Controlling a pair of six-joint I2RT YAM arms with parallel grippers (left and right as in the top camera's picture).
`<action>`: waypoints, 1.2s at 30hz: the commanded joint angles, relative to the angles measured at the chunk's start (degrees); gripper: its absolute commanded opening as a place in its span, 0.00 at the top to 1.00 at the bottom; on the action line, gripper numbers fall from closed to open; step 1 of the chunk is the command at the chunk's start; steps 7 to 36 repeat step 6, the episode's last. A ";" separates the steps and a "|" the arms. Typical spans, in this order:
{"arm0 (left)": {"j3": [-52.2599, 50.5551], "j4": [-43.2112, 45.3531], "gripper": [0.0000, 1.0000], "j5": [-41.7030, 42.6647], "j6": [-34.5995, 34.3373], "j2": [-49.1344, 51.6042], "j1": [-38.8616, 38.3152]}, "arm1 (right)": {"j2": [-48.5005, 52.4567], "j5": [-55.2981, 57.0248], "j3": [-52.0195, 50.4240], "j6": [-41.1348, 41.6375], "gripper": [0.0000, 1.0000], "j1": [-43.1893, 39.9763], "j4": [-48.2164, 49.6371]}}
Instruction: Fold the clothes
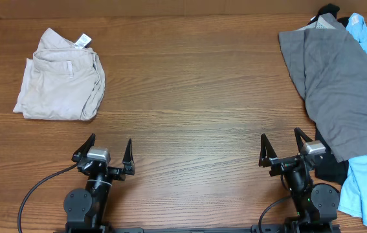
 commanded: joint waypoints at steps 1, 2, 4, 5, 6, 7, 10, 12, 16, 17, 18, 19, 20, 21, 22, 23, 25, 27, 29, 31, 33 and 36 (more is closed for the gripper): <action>-0.35 -0.02 0.00 -0.79 0.90 -0.63 0.39 | -0.68 0.39 -0.59 0.00 0.00 -0.11 0.22; -0.35 -0.02 0.00 -0.81 0.90 -0.63 0.39 | -0.68 0.39 -0.59 0.00 0.00 -0.11 0.22; -0.35 -0.02 0.00 -0.81 0.90 -0.63 0.39 | -0.68 0.39 -0.59 0.00 0.00 -0.11 0.22; -0.35 -0.02 0.00 -0.81 0.90 -0.63 0.39 | -0.68 0.39 -0.59 0.00 0.00 -0.11 0.22; -0.35 -0.02 0.00 -0.79 0.90 -0.63 0.39 | -0.68 0.39 -0.61 0.00 0.00 -0.11 0.22; -0.35 -0.02 0.00 -0.79 0.90 -0.63 0.39 | -0.68 0.39 -0.61 0.00 0.00 -0.11 0.22; -0.35 -0.02 0.00 -0.79 0.90 -0.63 0.39 | -0.68 0.39 -0.61 0.00 0.00 -0.11 0.22; -0.35 -0.02 0.00 -0.79 0.90 -0.63 0.39 | -0.68 0.39 -0.61 0.00 0.00 -0.11 0.22; -0.35 -0.02 0.00 -0.79 0.90 -0.63 0.39 | -0.68 0.39 -0.61 0.00 0.00 -0.11 0.22; -0.35 -0.02 0.00 -0.79 0.90 -0.63 0.39 | -0.68 0.39 -0.61 0.00 0.00 -0.11 0.22; -0.35 -0.02 0.00 -0.79 0.90 -0.63 0.39 | -0.68 0.39 -0.61 0.00 0.00 -0.11 0.22; -0.35 -0.02 0.00 -0.79 0.90 -0.63 0.39 | -0.68 0.39 -0.61 0.00 0.00 -0.11 0.22; -0.35 -0.02 0.00 -0.79 0.90 -0.63 0.39 | -0.68 0.39 -0.61 0.00 0.00 -0.11 0.22; -0.35 -0.02 0.00 -0.79 0.90 -0.63 0.39 | -0.68 0.39 -0.61 0.00 0.00 -0.11 0.22; -0.35 -0.02 0.00 -0.79 0.90 -0.63 0.39 | -0.68 0.39 -0.61 0.00 0.00 -0.11 0.22; -0.35 -0.02 0.00 -0.79 0.90 -0.63 0.39 | -0.68 0.39 -0.61 0.00 0.00 -0.11 0.22; -0.35 -0.02 0.00 -0.79 0.90 -0.63 0.39 | -0.68 0.39 -0.61 0.00 0.00 -0.11 0.22; -0.35 -0.02 0.00 -0.79 0.90 -0.63 0.39 | -0.68 0.39 -0.61 0.00 0.00 -0.11 0.22; -0.35 -0.02 0.00 -0.79 0.90 -0.63 0.39 | -0.68 0.39 -0.61 0.00 0.00 -0.11 0.22; -0.35 -0.02 0.00 -0.79 0.90 -0.63 0.39 | -0.68 0.39 -0.61 0.00 0.00 -0.11 0.22; -0.35 -0.02 0.00 -0.79 0.90 -0.63 0.39 | -0.68 0.39 -0.61 0.00 0.00 -0.11 0.22; -0.35 -0.02 0.00 -0.79 0.90 -0.63 0.39 | -0.68 0.39 -0.61 0.00 0.00 -0.11 0.22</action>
